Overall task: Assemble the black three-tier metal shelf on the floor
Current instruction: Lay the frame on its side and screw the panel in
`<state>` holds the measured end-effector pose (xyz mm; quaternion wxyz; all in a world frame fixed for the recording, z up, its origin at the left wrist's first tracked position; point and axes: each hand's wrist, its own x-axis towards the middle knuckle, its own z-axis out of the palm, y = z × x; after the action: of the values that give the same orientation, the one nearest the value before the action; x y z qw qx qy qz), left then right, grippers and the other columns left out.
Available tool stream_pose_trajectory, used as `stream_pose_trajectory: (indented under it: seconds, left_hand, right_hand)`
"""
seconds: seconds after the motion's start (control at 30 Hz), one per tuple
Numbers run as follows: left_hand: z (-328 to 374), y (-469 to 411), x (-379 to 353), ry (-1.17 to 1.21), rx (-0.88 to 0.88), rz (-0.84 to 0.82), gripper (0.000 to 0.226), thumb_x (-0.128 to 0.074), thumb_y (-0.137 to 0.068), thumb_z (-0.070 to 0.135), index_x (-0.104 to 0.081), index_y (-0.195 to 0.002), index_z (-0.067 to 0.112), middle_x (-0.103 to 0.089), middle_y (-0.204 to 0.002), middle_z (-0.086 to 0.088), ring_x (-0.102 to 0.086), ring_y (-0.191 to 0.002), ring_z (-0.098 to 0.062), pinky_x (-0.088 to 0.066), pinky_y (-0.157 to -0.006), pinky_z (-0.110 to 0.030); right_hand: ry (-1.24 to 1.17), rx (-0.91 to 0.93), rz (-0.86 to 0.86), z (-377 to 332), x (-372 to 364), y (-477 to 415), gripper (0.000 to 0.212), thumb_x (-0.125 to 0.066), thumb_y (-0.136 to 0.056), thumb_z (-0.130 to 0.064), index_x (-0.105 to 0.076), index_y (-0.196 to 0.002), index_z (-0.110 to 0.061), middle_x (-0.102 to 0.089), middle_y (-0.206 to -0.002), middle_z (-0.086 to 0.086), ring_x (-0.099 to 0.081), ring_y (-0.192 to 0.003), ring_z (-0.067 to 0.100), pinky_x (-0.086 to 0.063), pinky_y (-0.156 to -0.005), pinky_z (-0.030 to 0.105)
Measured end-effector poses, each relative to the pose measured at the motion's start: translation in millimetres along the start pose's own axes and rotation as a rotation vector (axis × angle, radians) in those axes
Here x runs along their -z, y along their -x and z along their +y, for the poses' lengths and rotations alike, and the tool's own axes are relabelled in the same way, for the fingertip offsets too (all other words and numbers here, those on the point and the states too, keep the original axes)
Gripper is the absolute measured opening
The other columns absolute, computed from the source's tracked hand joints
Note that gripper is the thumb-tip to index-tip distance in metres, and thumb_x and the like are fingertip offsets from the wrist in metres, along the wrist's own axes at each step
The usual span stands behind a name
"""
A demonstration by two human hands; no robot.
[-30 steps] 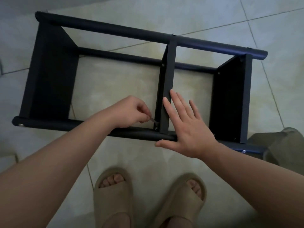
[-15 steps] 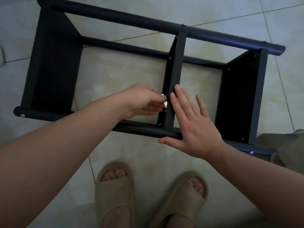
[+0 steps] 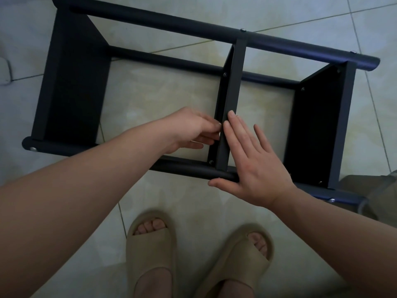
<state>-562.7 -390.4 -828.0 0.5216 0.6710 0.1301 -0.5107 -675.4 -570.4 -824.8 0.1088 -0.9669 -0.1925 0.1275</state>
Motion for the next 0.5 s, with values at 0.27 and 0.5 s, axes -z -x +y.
stream_pose_trajectory:
  seconds: [0.27, 0.5]
  left_hand:
    - [2.0, 6.9, -4.3, -0.063, 0.022, 0.023, 0.010, -0.064, -0.097, 0.031, -0.070, -0.096, 0.023, -0.076, -0.076, 0.010, -0.070, -0.076, -0.007, -0.049, -0.075, -0.029]
    - [0.6, 9.3, -7.0, -0.092, 0.030, -0.018, 0.013, -0.062, -0.096, 0.024, -0.070, -0.092, 0.016, -0.076, -0.076, 0.004, -0.073, -0.072, -0.006, -0.051, -0.077, -0.027]
  right_hand:
    - [0.012, -0.003, 0.007, 0.0, -0.5, 0.1, 0.109, -0.036, -0.090, -0.081, -0.007, -0.162, -0.005, 0.002, -0.171, 0.011, -0.004, -0.158, 0.025, -0.014, -0.125, 0.056]
    - [0.032, -0.008, 0.001, -0.7, 0.1, 0.0, 0.108, -0.034, -0.090, -0.082, -0.008, -0.162, -0.004, 0.003, -0.170, 0.011, -0.005, -0.158, 0.026, -0.014, -0.125, 0.056]
